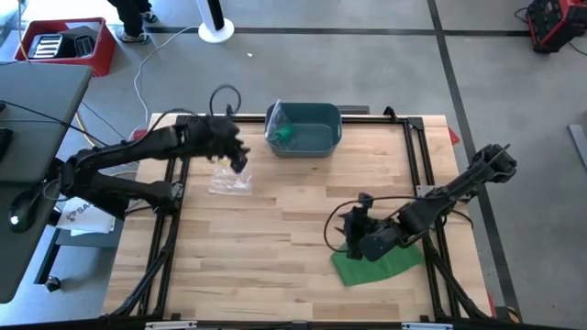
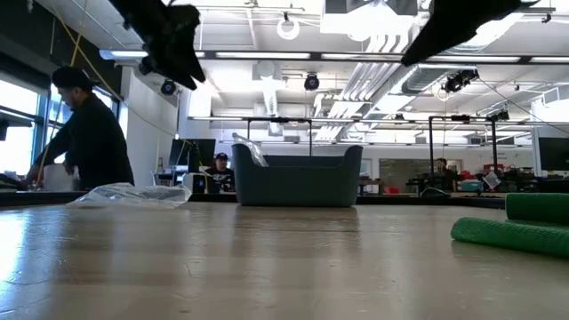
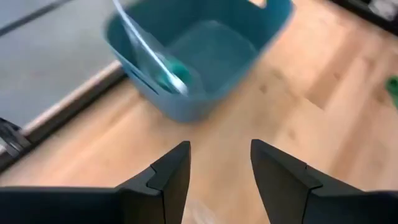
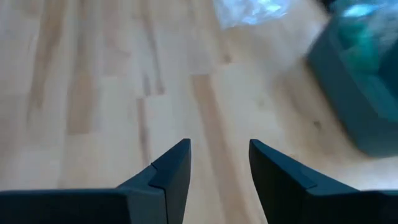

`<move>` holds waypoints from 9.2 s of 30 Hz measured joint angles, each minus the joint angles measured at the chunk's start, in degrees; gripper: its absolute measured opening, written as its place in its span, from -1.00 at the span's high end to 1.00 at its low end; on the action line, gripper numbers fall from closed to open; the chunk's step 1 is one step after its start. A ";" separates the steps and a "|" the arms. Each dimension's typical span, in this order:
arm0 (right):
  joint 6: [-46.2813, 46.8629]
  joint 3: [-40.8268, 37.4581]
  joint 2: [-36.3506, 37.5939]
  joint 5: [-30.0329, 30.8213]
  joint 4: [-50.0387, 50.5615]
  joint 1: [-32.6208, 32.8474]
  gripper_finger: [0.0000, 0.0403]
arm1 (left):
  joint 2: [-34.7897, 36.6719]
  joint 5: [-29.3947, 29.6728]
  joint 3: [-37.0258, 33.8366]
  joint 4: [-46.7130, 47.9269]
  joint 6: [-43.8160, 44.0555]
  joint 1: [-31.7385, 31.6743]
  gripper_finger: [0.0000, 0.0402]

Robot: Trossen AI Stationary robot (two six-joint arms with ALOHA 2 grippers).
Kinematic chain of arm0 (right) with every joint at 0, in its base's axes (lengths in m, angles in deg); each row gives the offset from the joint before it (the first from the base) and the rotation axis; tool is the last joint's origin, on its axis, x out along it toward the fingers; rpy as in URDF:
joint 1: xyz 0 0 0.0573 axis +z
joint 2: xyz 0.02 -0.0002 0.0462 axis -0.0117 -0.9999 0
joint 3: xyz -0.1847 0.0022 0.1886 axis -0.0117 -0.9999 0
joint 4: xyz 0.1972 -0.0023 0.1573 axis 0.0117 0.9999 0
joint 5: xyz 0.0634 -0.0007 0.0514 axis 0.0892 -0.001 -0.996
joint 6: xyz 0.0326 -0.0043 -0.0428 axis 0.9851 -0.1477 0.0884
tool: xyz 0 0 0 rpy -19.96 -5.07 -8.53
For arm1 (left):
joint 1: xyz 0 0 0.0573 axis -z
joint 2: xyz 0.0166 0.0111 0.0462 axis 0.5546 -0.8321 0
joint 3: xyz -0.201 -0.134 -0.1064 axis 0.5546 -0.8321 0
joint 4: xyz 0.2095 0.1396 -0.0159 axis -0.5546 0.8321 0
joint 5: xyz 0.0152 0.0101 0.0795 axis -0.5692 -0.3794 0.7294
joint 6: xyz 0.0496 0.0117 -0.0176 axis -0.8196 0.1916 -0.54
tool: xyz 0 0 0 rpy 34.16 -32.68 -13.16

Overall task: Roll bandage
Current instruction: Roll the green bandage

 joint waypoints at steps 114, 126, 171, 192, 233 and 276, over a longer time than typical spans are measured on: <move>34.71 -12.51 1.83 -24.50 5.24 3.15 0.61 | -44.13 4.36 -1.81 -57.59 -9.54 35.07 0.20; 40.68 -17.90 1.96 -23.91 5.52 1.46 -0.03 | -44.13 4.36 -1.81 -57.68 -9.54 35.05 0.20; -31.39 11.44 -1.42 6.10 7.57 1.14 0.60 | -28.52 11.33 -1.82 -66.36 -45.85 46.08 0.20; -31.09 11.24 -1.45 5.60 5.63 -2.43 0.60 | -36.35 18.00 2.53 -72.74 -46.98 39.40 0.20; -16.52 21.44 -4.70 6.18 13.50 1.16 0.01 | -34.79 42.21 2.58 -59.09 -40.37 39.68 0.96; -18.72 -19.52 -8.47 -31.16 -34.37 -28.70 0.02 | -33.53 -6.31 -8.90 -42.52 -18.50 39.11 0.95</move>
